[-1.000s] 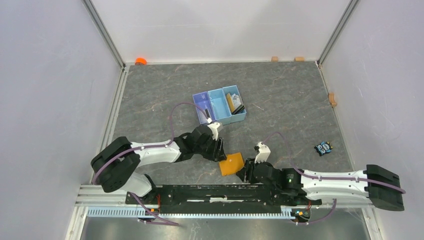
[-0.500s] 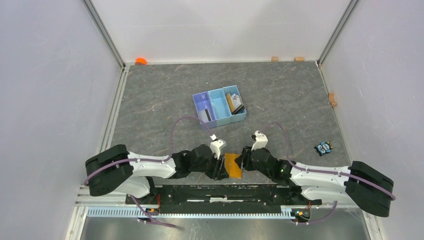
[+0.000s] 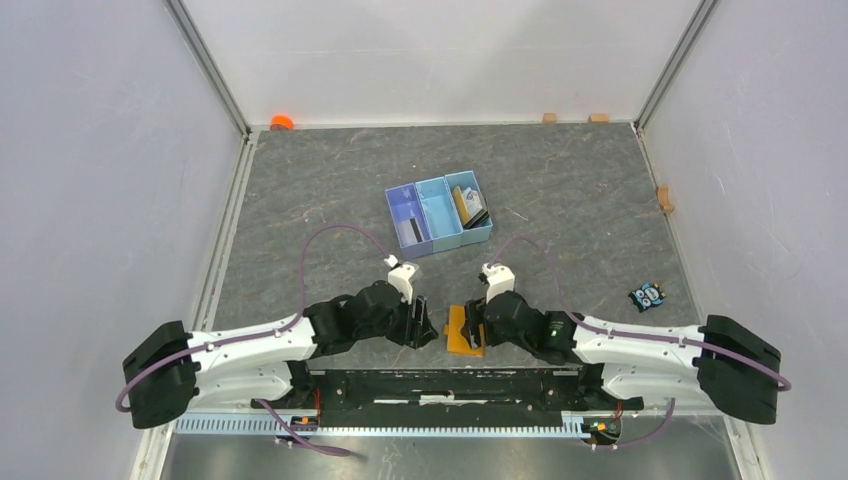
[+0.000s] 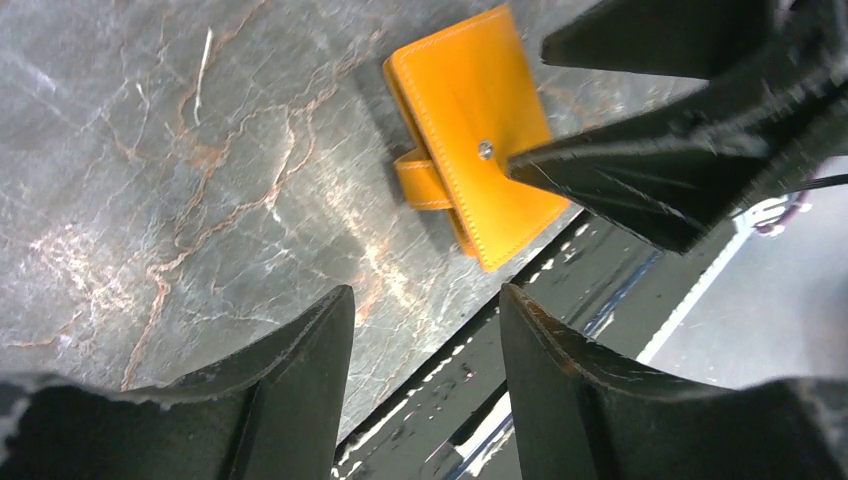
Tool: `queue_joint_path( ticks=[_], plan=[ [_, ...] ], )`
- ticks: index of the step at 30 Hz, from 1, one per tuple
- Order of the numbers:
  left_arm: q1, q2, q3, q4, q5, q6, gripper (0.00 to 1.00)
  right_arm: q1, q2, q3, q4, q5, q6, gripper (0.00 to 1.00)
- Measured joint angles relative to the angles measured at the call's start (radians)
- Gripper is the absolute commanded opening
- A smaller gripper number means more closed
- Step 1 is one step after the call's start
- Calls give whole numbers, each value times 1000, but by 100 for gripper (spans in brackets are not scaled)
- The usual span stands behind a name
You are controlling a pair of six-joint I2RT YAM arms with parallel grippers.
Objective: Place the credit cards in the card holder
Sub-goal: Close the card holder at the center of the board.
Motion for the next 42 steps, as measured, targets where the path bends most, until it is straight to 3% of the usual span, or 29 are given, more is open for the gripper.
queue_joint_path(
  ticks=[6,12,15,22,33,42],
  plan=[
    [0,80,0,-16,-5,0,59,140,87,54,-72,61,56,85],
    [1,152,0,5,-17,9,56,195,203,135,-132,144,143,72],
    [1,179,0,44,-18,47,56,195,191,128,-141,160,179,64],
    [1,217,-36,233,-16,165,56,147,31,6,-113,135,180,61],
    [-34,370,-31,423,-20,328,59,52,-89,-86,-39,64,146,65],
    [-87,436,0,475,-122,394,64,37,-81,-88,-12,41,117,68]
  ],
)
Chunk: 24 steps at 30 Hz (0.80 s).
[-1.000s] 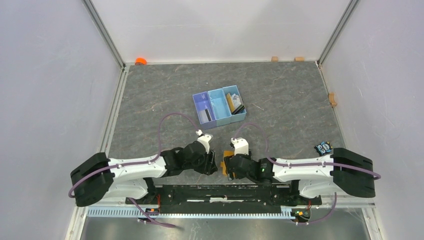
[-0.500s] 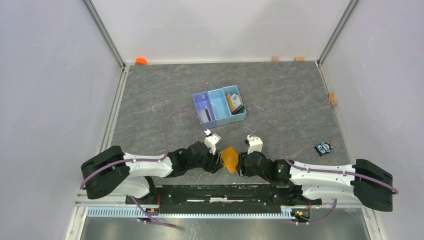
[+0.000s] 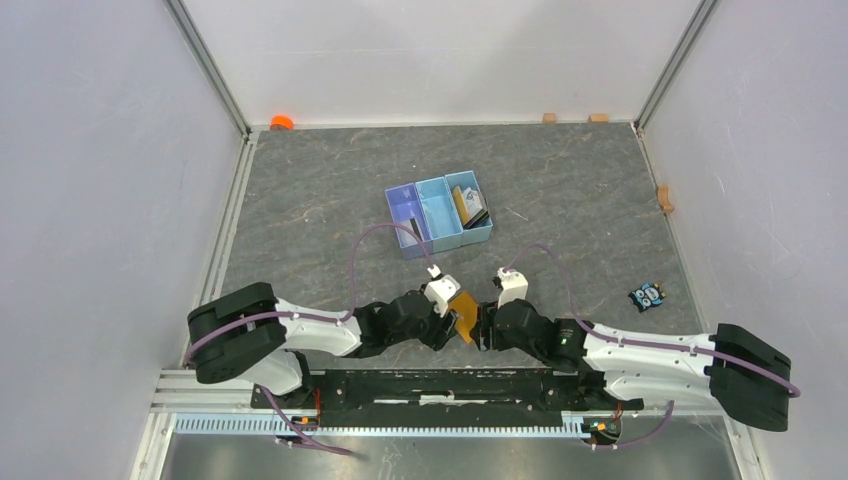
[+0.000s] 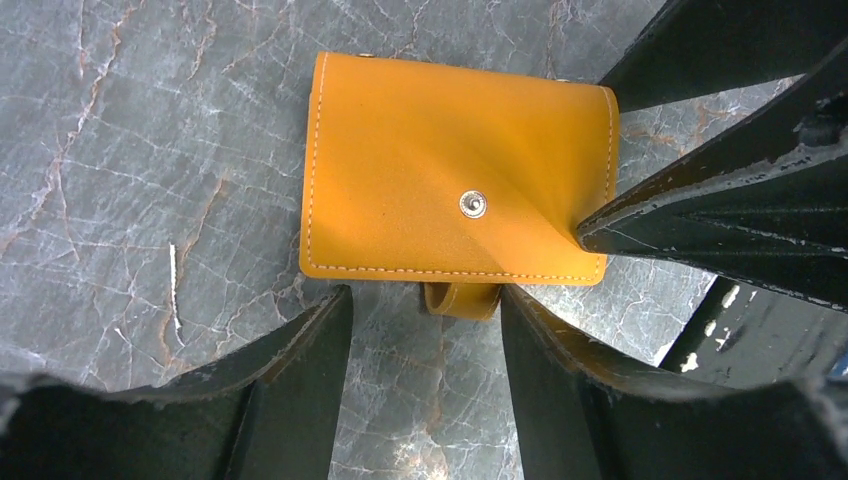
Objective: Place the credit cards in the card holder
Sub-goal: Close the card holder at the center of the board.
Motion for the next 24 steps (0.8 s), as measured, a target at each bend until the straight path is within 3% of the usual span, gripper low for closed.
queue_joint_path(
  ticks=[14,16,20,24],
  plan=[
    [-51,25,12,14,-34,68,65,-45,32,31,-10,-32,-58,74],
    [-53,34,17,19,-35,71,59,-61,41,38,-12,-38,-74,75],
    [-56,59,27,41,-38,85,37,-94,58,48,-10,-48,-112,78],
    [-60,73,31,55,-57,89,29,-121,82,61,0,-63,-155,78]
  ],
)
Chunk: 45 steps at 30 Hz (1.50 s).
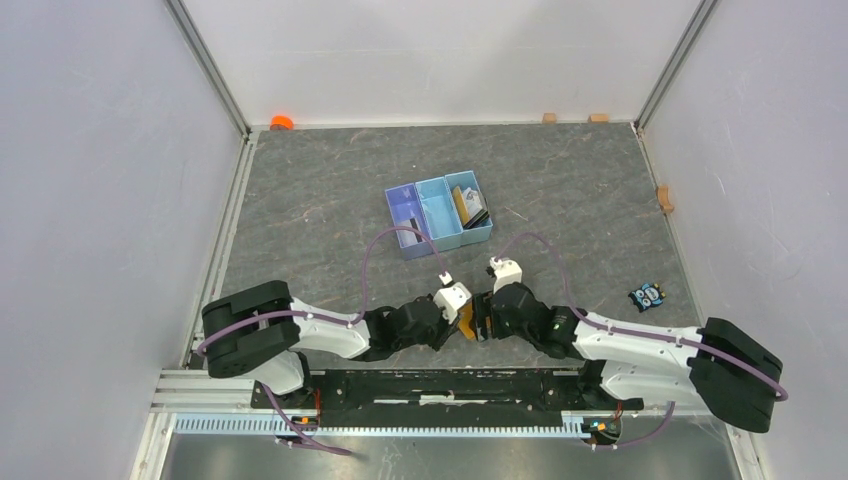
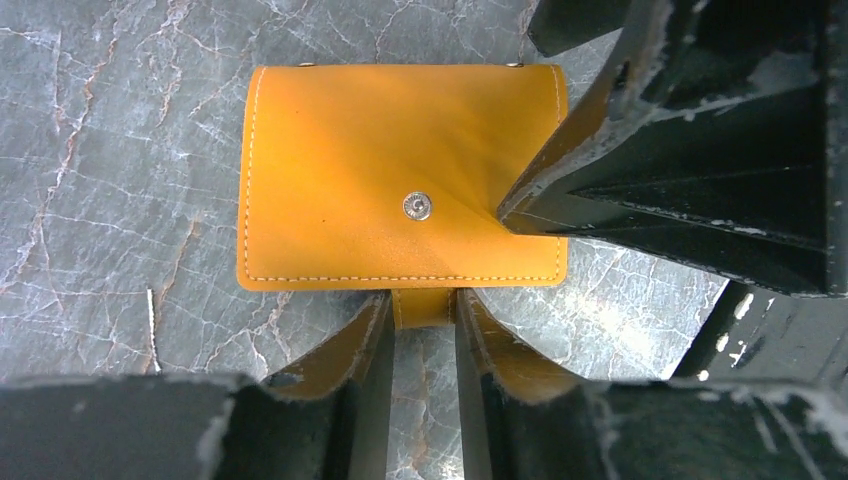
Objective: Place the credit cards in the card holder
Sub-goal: Close the card holder at the center of the board.
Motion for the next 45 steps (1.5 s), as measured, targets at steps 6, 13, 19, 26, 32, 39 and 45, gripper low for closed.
queue_joint_path(
  ticks=[6,13,19,26,32,39,45],
  plan=[
    [-2,0,-16,26,-24,-3,20,-11,58,31,18,-11,-51,78],
    [-3,-7,-92,149,-81,-53,17,-18,146,86,31,-10,-67,77],
    [-6,-26,-165,240,-155,-137,18,-18,203,111,61,0,-53,76],
    [-6,-109,-230,209,-241,-275,20,-18,256,135,95,33,-27,75],
    [-6,-182,-269,164,-254,-342,18,-18,298,164,114,42,-21,76],
    [-6,-248,-305,146,-188,-312,9,-25,260,162,87,-22,-57,90],
    [-8,-293,-277,80,-35,-236,6,-54,98,155,-77,-100,-157,93]
  ],
)
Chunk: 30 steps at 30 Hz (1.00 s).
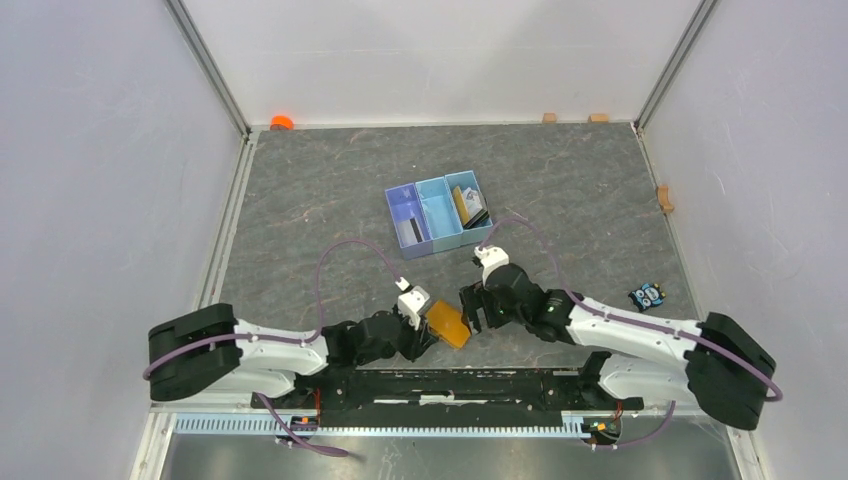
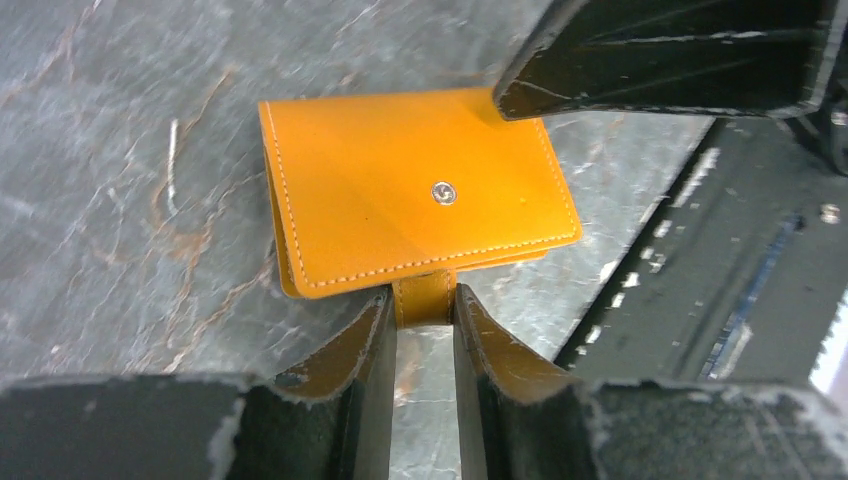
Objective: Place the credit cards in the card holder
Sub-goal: Close the card holder at the center of the board.
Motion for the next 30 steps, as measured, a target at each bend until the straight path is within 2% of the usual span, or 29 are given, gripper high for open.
queue_joint_path(
  ticks=[5,11,15,18,21,23,25,30],
  plan=[
    [-5,-134,44,-116,93,66,6,-67,-100,-6,-64,-146,-92,91],
    [-5,-274,55,-216,130,107,7,-163,-167,-78,-53,-315,-119,87],
    [-5,-269,32,-227,127,89,8,-167,-173,-168,47,-419,-96,80],
    [-5,-245,-21,-188,109,24,13,-162,-151,-227,192,-487,-51,79],
    [-5,-215,-87,-137,70,-32,13,-143,-114,-252,301,-513,-8,79],
    [-5,-205,-116,-92,36,-64,18,-117,-89,-259,356,-517,17,79],
    [-6,-202,-125,-74,3,-85,19,-84,-66,-262,399,-514,38,79],
    [-6,-233,-153,-68,-76,-152,20,8,-23,-256,460,-436,67,81]
  ],
)
